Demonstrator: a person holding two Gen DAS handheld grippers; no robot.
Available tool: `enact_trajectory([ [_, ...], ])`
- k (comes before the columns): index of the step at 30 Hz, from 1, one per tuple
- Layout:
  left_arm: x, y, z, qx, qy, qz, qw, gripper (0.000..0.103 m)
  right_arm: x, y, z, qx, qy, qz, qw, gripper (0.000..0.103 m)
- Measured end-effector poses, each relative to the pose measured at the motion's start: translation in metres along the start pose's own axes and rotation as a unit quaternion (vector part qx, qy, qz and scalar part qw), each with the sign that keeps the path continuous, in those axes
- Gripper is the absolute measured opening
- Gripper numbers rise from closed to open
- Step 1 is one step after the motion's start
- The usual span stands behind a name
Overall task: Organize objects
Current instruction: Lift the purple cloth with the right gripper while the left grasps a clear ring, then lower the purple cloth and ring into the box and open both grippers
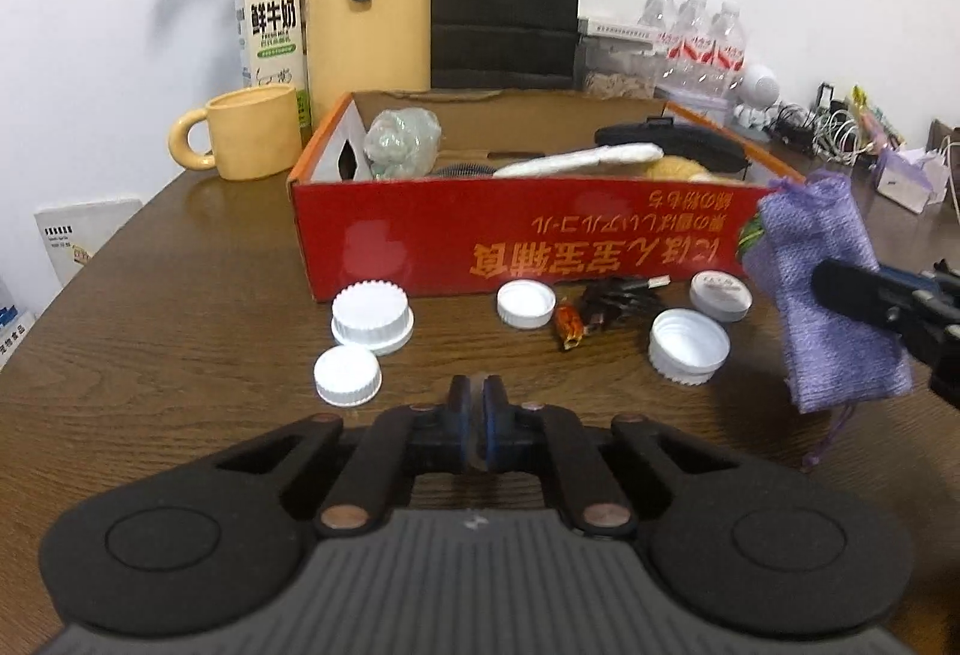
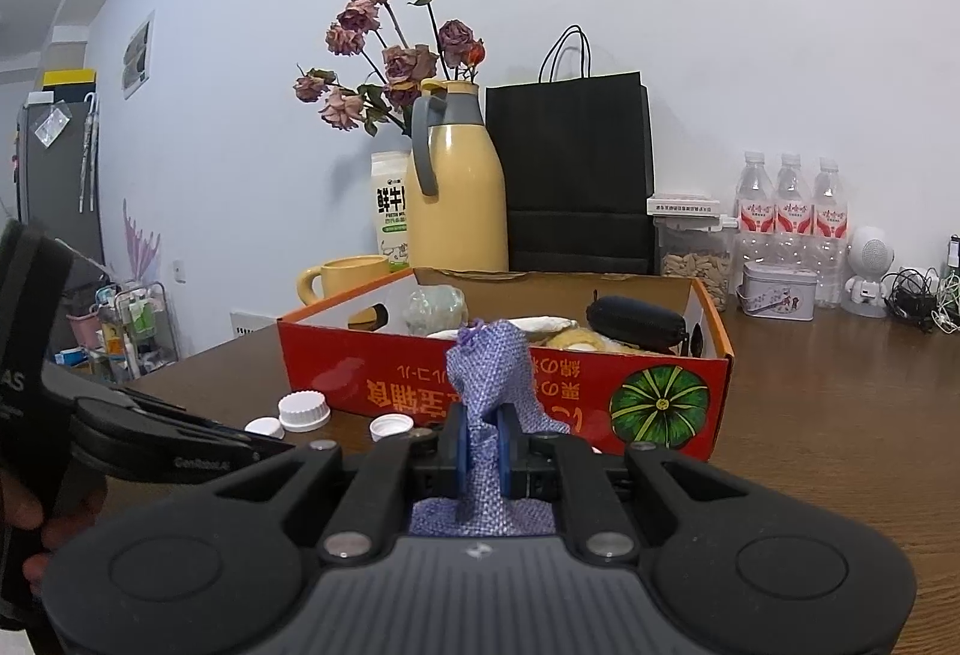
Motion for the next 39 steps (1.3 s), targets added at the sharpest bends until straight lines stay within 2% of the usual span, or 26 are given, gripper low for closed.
enact_trajectory([
  [12, -0.029, 0.033, -0.004, 0.013, -0.012, -0.059, 0.9981, 0.004, -0.019, 0.009, 0.005, 0.002, 0.014, -0.020, 1.000, 0.009],
  [21, -0.081, 0.041, -0.006, 0.016, -0.014, -0.109, 0.9938, 0.005, -0.065, -0.003, 0.011, 0.013, 0.041, -0.049, 0.998, 0.009],
  [31, -0.141, 0.010, 0.004, 0.021, -0.002, -0.128, 0.9915, 0.005, -0.125, -0.063, 0.009, 0.019, 0.049, -0.048, 0.997, 0.009],
  [39, -0.173, -0.037, 0.013, 0.022, 0.016, -0.113, 0.9933, 0.005, -0.139, -0.135, -0.004, 0.029, 0.036, -0.009, 0.999, 0.009],
])
Point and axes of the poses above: each gripper's, at about its wrist camera, not at the fingertips, and y roughly against the way its jaws point, z to its left, x to its underside, the point moved 9 cm from there along -y, roughly the way its jaws point, and after that the axes turned 12 degrees about z, right-handed, at the moved point
